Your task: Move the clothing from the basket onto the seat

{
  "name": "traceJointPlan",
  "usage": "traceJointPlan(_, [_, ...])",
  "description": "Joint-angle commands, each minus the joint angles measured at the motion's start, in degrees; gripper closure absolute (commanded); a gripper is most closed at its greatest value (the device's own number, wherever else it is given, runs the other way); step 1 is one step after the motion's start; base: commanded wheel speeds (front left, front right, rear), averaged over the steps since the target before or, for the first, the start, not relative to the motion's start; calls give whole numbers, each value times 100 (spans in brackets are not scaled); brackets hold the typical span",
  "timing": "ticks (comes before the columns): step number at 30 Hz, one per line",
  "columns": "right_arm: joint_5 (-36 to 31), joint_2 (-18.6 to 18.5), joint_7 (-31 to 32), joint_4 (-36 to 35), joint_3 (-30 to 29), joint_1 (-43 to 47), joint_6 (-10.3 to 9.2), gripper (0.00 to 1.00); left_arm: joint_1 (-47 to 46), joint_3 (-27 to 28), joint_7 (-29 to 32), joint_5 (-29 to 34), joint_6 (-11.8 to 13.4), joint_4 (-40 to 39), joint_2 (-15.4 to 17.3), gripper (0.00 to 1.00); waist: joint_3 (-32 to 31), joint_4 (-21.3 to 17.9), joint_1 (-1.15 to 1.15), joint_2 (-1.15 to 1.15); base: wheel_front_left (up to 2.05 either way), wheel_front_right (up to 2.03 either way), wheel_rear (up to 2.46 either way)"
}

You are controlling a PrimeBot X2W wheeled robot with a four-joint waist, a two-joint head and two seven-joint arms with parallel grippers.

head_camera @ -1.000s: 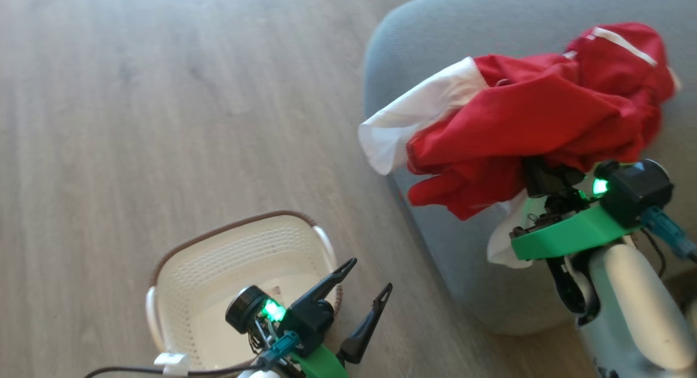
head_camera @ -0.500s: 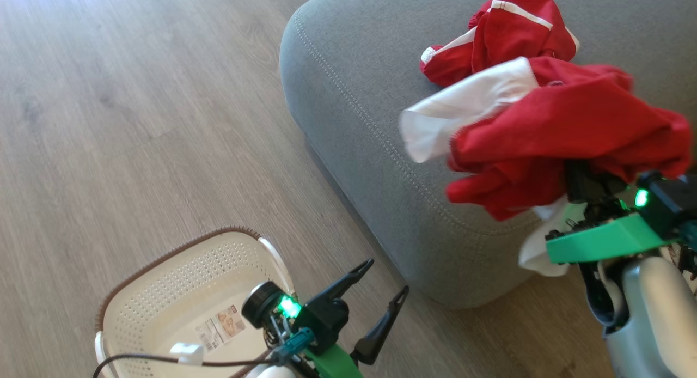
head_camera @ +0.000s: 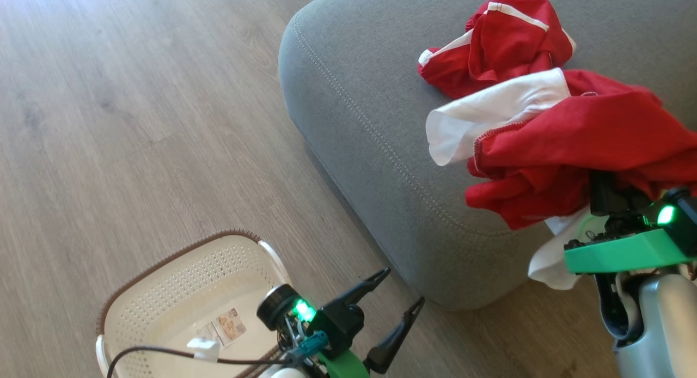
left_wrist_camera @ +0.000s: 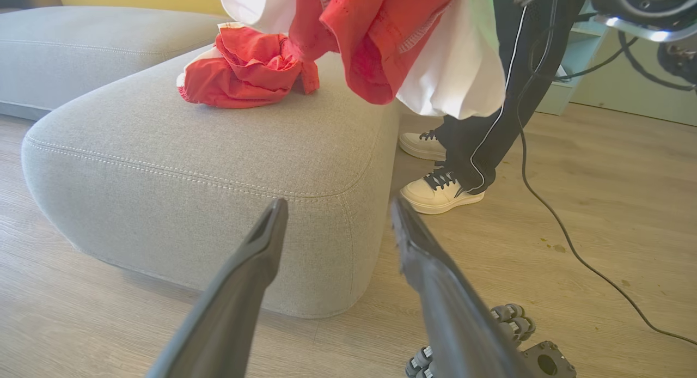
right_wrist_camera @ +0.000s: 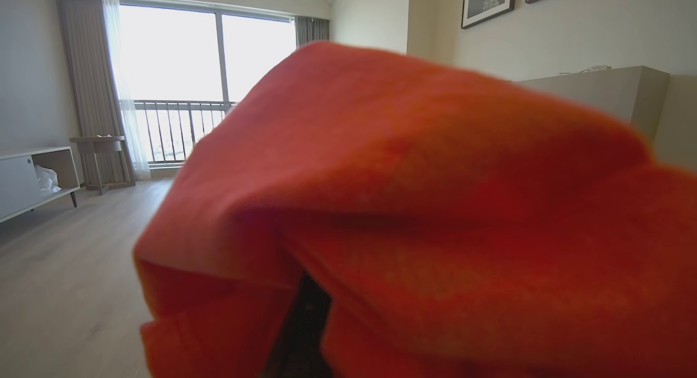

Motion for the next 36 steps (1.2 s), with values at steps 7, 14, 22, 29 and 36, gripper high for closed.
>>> traceJointPlan(7, [-145,-172,-13,-107,-69,-139,40,100,-316,129,-56,-28,-5,-168,-28,0,25,-9,0,0,0,0,0])
traceJointPlan(14, [-201,-781,-13,360,-281,-780,40,100,-134,238,-56,36,-5,-190,25,0,116,-55,0,0,0,0,0])
traceJointPlan(22, [1,-1479,-13,885,-265,-2130,40,100,-159,504,-56,243,-5,-245,155,0,663,-103,0,0,0,0,0])
traceJointPlan(29, [147,-1698,-13,1386,-263,-3214,40,100,-389,490,-56,397,-5,-277,330,0,1256,12,0,0,0,0,0])
traceJointPlan(36, [236,-1936,-13,1976,-250,-4214,40,100,-759,380,-56,477,-5,-280,500,0,1881,312,0,0,0,0,0])
